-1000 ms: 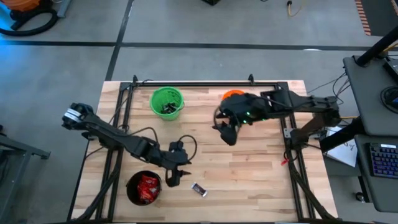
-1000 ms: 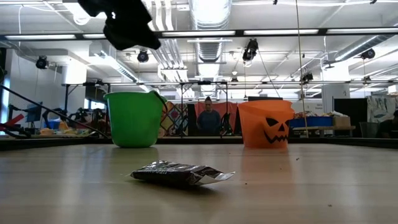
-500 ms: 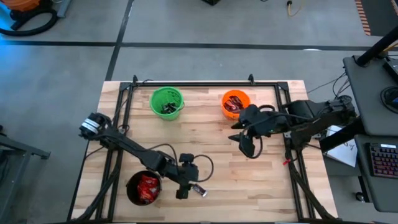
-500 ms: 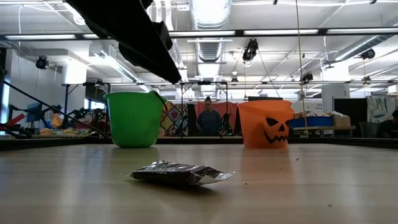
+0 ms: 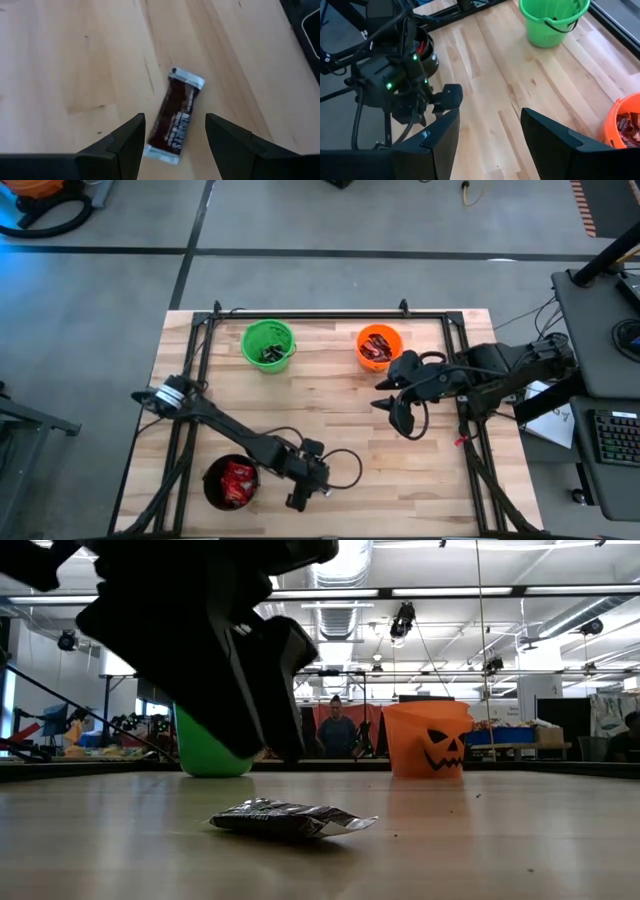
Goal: Sort candy
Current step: Put the black chocolate into the green bucket
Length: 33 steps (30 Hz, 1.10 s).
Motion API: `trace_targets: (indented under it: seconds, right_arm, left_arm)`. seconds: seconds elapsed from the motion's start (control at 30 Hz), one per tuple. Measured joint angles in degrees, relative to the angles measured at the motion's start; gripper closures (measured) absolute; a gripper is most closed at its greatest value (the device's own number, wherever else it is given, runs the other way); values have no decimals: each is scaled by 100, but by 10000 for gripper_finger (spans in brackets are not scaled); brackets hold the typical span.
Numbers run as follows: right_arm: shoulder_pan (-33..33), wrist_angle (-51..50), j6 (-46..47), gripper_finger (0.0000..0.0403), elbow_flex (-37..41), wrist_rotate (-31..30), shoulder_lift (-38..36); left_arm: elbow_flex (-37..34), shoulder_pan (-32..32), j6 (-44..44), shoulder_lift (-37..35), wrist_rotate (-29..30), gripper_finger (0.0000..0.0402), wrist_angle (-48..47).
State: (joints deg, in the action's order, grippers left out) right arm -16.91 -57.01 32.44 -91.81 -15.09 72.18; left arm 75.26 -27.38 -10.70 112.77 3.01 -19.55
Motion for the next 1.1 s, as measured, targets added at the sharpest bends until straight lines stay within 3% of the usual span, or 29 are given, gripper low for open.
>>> trace_targets:
  seconds: [0.63,1.1]
  right_arm:
    - [-13,-72,-48,197,0,26,0]
    - [-10,-109,-99,197,0,24,0]
  left_arm:
    - [239,63,-144,615,-227,216,2]
    - [412,82,-203,617,-184,350,-188]
